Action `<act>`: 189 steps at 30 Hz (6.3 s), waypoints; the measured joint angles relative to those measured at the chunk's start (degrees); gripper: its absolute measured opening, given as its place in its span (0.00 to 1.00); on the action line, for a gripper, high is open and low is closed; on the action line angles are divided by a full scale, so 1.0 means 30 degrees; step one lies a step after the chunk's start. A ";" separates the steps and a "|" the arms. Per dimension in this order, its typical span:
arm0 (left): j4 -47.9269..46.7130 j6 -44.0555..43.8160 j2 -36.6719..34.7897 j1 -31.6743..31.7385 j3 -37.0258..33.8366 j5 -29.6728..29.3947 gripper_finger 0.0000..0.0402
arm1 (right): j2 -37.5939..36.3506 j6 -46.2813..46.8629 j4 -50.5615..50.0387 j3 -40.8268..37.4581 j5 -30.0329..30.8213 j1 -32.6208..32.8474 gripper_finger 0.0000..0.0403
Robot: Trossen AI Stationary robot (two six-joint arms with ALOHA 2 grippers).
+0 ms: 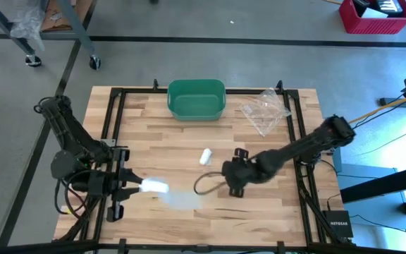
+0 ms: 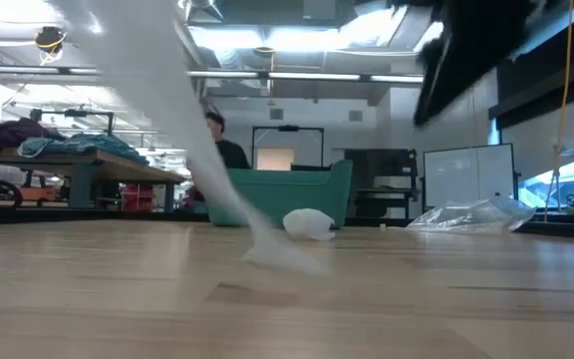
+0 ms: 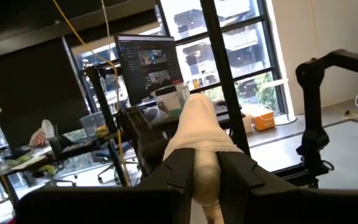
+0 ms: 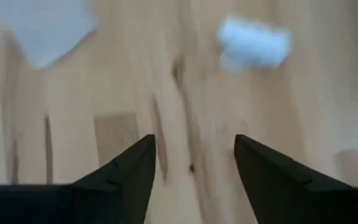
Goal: Roll bandage
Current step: Roll the bottom white bandage
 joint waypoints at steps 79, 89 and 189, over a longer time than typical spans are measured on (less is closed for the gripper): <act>-0.0764 0.2880 0.0472 -0.0139 0.0000 0.6086 0.10 | 0.4414 -1.3022 2.1809 0.1749 -0.6799 -0.0719 0.01; -0.1704 0.2440 0.0386 0.1034 -0.0005 1.7002 0.10 | 0.4406 -0.9515 2.1192 0.1749 -1.2827 -0.2501 0.02; -0.2122 -0.0865 0.4379 0.4046 0.3191 -0.5828 0.10 | 0.6776 -0.8245 1.2840 0.5107 0.5362 -0.1418 0.56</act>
